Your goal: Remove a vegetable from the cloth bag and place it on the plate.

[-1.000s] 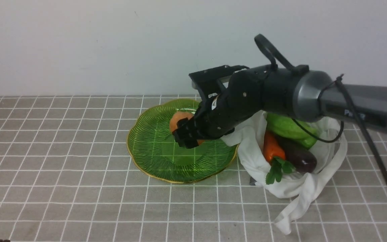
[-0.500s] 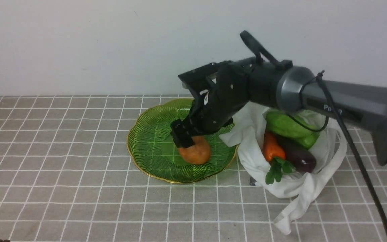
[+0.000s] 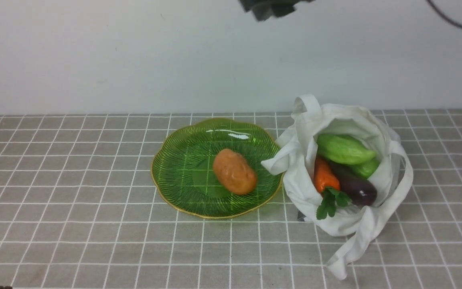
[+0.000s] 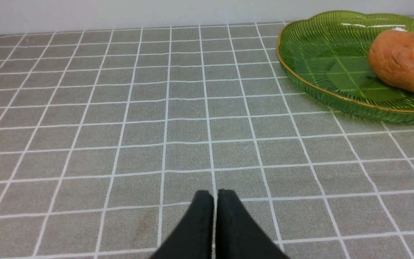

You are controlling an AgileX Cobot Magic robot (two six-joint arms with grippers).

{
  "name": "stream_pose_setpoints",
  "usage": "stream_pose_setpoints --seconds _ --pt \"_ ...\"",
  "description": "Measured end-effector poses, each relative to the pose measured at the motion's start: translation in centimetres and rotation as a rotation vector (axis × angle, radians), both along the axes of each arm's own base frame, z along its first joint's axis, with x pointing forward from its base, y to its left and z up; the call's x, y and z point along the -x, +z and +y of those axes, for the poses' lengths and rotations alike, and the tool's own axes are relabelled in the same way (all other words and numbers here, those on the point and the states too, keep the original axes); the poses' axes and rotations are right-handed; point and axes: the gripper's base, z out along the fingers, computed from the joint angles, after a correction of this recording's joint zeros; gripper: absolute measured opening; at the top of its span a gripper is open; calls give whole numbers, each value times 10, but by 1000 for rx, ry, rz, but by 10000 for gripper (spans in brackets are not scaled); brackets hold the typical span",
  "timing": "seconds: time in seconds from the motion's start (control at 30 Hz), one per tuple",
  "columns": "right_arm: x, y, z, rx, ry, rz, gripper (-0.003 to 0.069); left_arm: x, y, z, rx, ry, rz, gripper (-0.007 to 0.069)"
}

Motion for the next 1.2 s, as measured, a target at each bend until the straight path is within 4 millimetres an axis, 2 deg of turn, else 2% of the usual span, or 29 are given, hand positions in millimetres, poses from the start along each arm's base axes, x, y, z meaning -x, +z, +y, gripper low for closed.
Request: stream_pose_setpoints --seconds 0.03,0.07,0.1,0.17,0.23,0.27,0.3,0.33,0.37,0.4,0.43,0.47,0.5,0.53,0.57,0.6,0.67,0.7,0.73,0.77,0.9,1.2 --pt "21 14 -15 -14 -9 -13 107 0 0 0 0 0 0 -5" --pt "36 22 -25 -28 -14 -22 62 0 0 0 0 0 0 -5" --pt "43 28 -30 -38 -15 -34 55 0 0 0 0 0 0 -5" --pt "85 42 -58 -70 -29 -49 3 0 0 0 0 0 0 -5" --pt "114 41 -79 -78 -48 -46 -9 0 0 0 0 0 0 -5" --pt "143 42 -99 -94 -62 -65 -13 0 0 0 0 0 0 -5" --pt "147 42 -102 -95 -64 -66 -13 0 0 0 0 0 0 -5" --pt "182 31 -128 -118 -84 -89 -14 0 0 0 0 0 0 -5" --pt "184 24 -129 -112 -86 -79 -15 0 0 0 0 0 0 -5" --pt "218 12 -152 -198 -86 -180 -15 0 0 0 0 0 0 -5" --pt "229 -5 -159 -231 -81 -215 -15 0 0 0 0 0 0 -5" --pt "250 -15 -171 -321 -63 -324 -15 0 0 0 0 0 0 -5" --pt "258 -34 -175 -358 -51 -365 -15 0 0 0 0 0 0 -5" --pt "265 -34 -180 -393 -44 -412 -15 0 0 0 0 0 0 -5" --pt "269 -50 -181 -410 -36 -433 -15 0 0 0 0 0 0 -5" --pt "281 -68 -188 -473 -18 -516 -15 0 0 0 0 0 0 -5" --pt "286 -104 -190 -514 -8 -544 -15 0 0 0 0 0 0 -5" --pt "287 -103 -191 -523 -7 -555 -15 0 0 0 0 0 0 -5" --pt "288 -120 -191 -532 -4 -557 -15 0 0 0 0 0 0 -5" --pt "288 -127 -191 -539 0 -569 -15 0 0 0 0 0 0 -5" --pt "290 -136 -192 -546 7 -598 -15 0 0 0 0 0 0 -5" --pt "289 -141 -192 -521 1 -570 -15 0 0 0 0 0 0 -5"
